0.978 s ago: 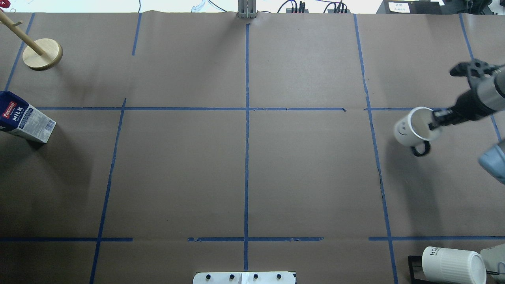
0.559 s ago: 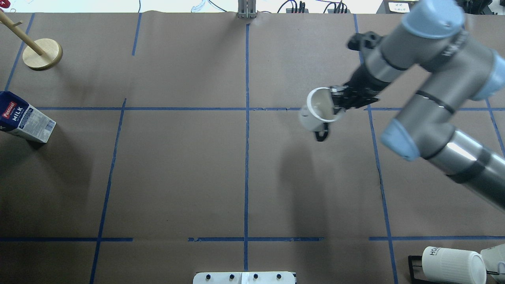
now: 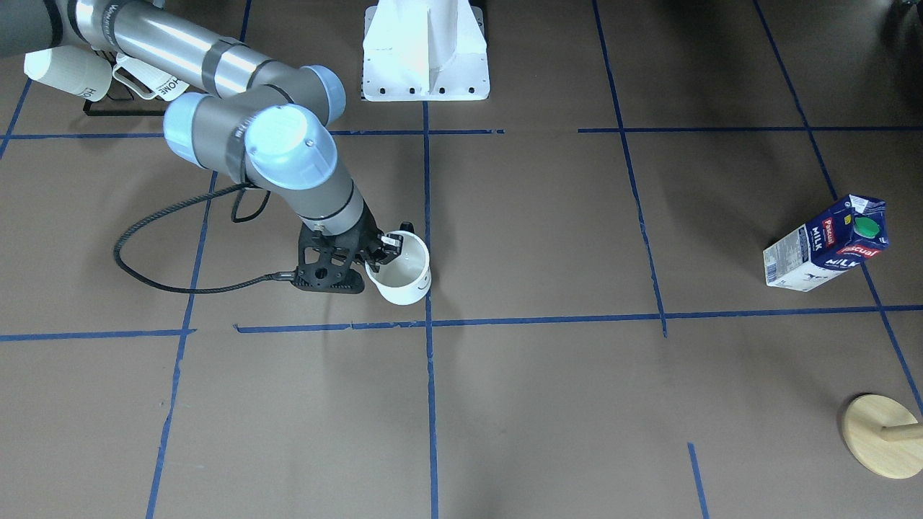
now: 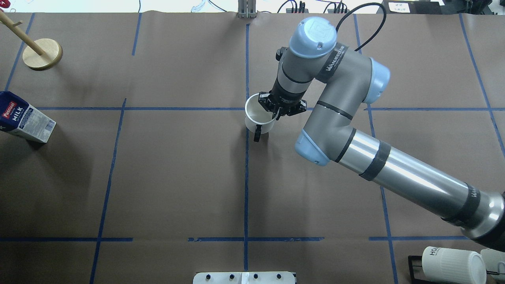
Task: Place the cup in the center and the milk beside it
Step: 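Carry the white mug with the right gripper to the table center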
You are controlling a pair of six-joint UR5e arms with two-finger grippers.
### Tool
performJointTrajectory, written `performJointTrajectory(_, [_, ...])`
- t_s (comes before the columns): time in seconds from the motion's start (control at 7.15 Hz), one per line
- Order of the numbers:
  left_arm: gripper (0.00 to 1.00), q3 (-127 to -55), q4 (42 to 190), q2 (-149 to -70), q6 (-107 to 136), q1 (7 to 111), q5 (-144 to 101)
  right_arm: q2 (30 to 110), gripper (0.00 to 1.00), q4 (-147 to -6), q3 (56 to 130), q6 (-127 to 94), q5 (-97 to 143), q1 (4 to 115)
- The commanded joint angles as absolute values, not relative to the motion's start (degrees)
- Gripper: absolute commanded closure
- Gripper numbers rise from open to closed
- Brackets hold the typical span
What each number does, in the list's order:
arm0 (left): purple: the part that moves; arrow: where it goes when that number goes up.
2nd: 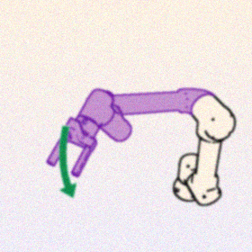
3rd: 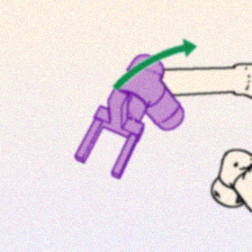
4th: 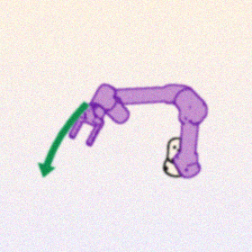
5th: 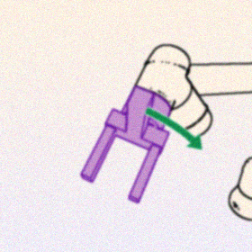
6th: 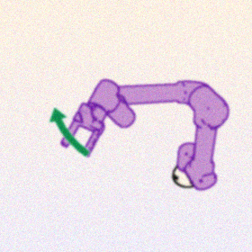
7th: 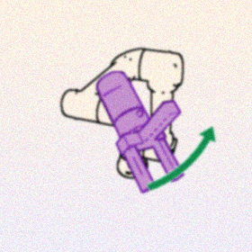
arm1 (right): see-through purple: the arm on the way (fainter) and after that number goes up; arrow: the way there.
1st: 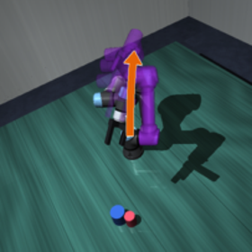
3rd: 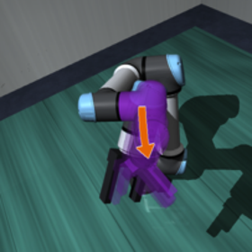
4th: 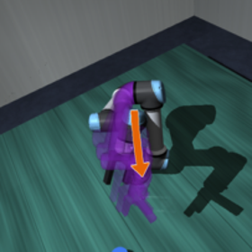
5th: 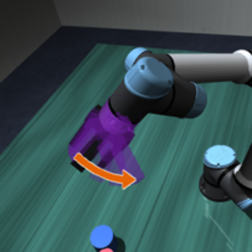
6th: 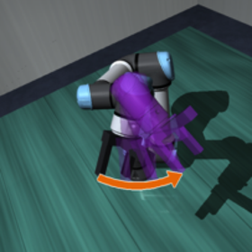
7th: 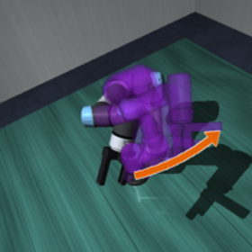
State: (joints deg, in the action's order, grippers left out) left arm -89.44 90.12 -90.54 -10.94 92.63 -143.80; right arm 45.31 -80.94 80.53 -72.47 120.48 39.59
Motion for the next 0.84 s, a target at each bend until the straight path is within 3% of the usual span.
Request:
performJointTrajectory(0.0, [0.0, -90.0, 92.0, -89.5, -11.0, 92.5, -143.9, 44.9, 0.97, -79.8, 77.9, -74.0, 119.0, 37.7])
performJointTrajectory(0.14, [0.0, -89.8, 93.8, -89.6, -10.7, 92.5, -143.9, 44.9, 0.55, -79.8, 77.8, -74.2, 118.8, 37.4])
performJointTrajectory(0.28, [0.0, -90.4, 94.2, -90.8, -10.4, 92.5, -143.9, 44.8, 0.01, -79.8, 78.3, -74.1, 118.6, 37.1])
performJointTrajectory(0.56, [0.0, -94.3, 90.5, -95.8, -2.8, 91.7, -143.5, 46.3, 0.0, -80.4, 84.8, -73.1, 120.7, 42.6])
performJointTrajectory(0.7, [0.0, -94.3, 90.5, -98.2, 1.5, 89.5, -143.4, 53.6, 0.0, -80.0, 92.8, -72.5, 126.8, 48.5])
